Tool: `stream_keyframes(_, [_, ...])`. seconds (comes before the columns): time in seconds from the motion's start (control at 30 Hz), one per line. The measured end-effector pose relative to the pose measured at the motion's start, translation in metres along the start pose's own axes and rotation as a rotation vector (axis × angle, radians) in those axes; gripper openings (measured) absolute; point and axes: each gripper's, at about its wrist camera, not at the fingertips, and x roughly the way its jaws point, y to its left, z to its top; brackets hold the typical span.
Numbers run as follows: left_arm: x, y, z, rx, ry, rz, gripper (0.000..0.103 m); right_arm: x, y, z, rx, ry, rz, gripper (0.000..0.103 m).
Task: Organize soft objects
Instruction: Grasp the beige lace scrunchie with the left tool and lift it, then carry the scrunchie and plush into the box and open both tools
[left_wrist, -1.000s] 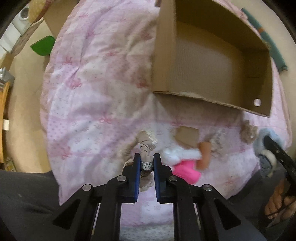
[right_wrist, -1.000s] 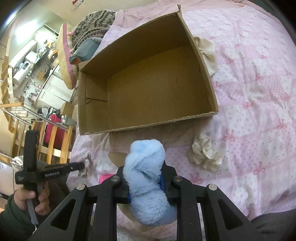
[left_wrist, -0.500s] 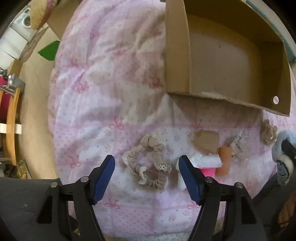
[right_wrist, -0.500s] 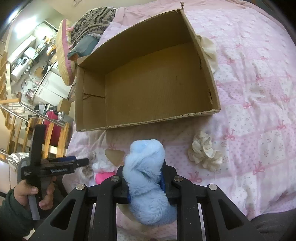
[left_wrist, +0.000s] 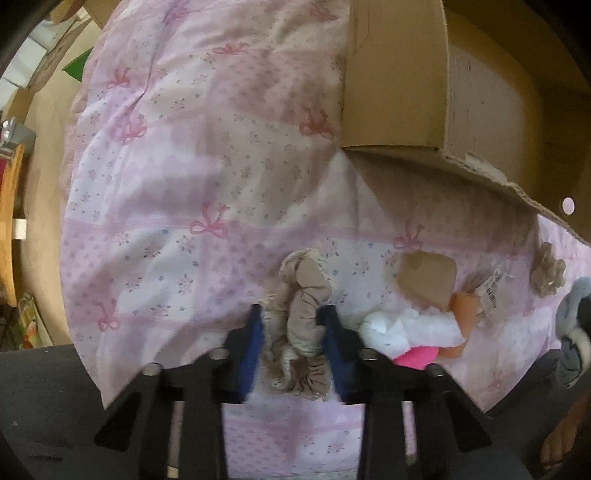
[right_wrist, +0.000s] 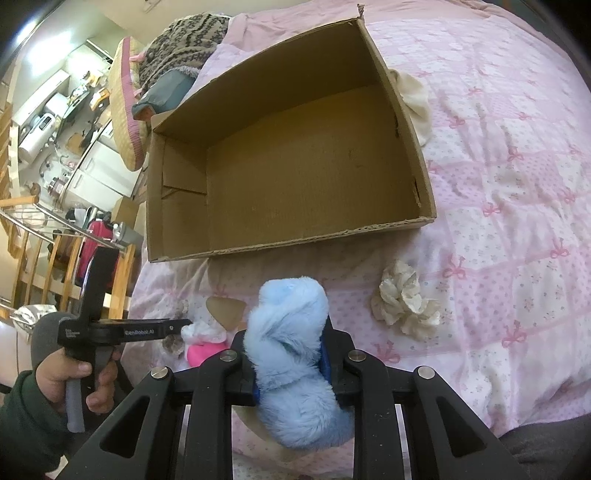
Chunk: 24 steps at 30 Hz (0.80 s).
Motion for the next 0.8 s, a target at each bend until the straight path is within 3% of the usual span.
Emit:
stream_keyframes(0.03, [0.001,0.000,-0.002,-0.006,-0.006,-0.002,0.015,0.000,0.000,0.000,0.001,0.000,0.000,0.025])
stream_keyframes(0.1, [-0.004,0.005,-0.002,-0.007,-0.019,-0.002,0.012,-0.001,0.000,0.000,0.001,0.000,0.001,0.025])
stream_keyframes(0.27, [-0.021,0.007,-0.012,-0.014,-0.093,0.041,0.012,-0.003,-0.001,0.000,0.001,-0.005,0.009,0.025])
stream_keyframes(0.4, [-0.046,0.007,-0.019,-0.040,-0.156,0.021,0.012,-0.010,-0.003,0.001,0.013,-0.019,0.028,0.025])
stream_keyframes(0.63, [-0.121,0.015,0.001,-0.059,-0.387,0.019,0.012,-0.039,-0.005,0.014,0.043,-0.113,0.118,0.025])
stream_keyframes(0.8, [-0.174,0.004,0.016,0.009,-0.527,0.000,0.012,-0.065,0.007,0.036,-0.002,-0.234,0.123,0.025])
